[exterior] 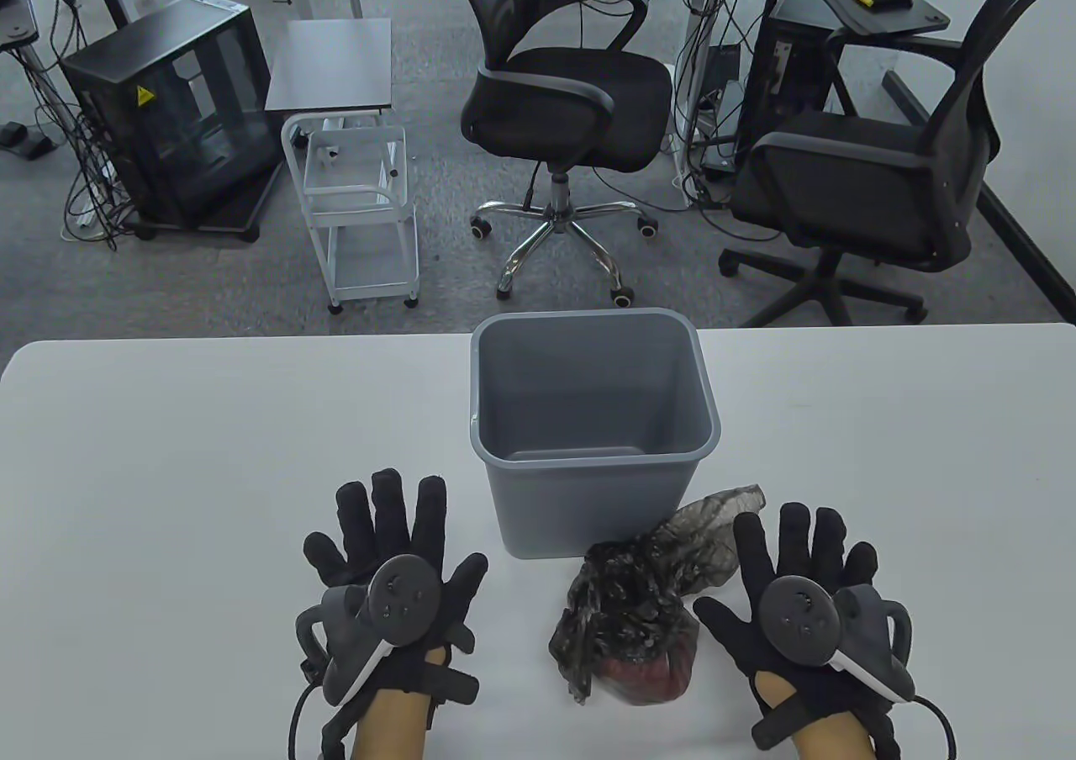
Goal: Twist garbage bag top to tighten it
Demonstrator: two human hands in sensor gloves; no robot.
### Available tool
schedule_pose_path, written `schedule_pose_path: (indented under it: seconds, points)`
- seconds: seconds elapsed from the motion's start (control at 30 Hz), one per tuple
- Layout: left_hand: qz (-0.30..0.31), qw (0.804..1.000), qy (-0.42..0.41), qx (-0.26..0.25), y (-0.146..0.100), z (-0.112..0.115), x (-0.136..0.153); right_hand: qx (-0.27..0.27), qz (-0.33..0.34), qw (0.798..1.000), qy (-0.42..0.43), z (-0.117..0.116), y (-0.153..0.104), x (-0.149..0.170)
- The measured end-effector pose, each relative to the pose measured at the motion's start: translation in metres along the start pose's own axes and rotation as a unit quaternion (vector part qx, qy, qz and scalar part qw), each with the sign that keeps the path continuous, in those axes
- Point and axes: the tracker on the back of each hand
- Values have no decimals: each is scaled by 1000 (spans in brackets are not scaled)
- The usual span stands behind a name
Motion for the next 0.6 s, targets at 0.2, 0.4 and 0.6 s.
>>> schedule_pose_path:
  seconds: [0.2,0.4,0.6]
  points:
    - [7,1000,-15,14,0,3,-2,-6,5,1000,20,-2,2,-1]
    - [7,999,-31,16,-1,4,-2,-11,4,999,32,-5,4,-1]
    - [5,999,-40,23,-1,7,-2,-29,-5,998,54,-10,4,3]
Point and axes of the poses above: the tracker on the back of each hand, its own x axis roughly to the little-finger side, its own y axis roughly from the wrist to the fingertips, z = x × y, and after that the axes turned 4 degrees about y, right-handed
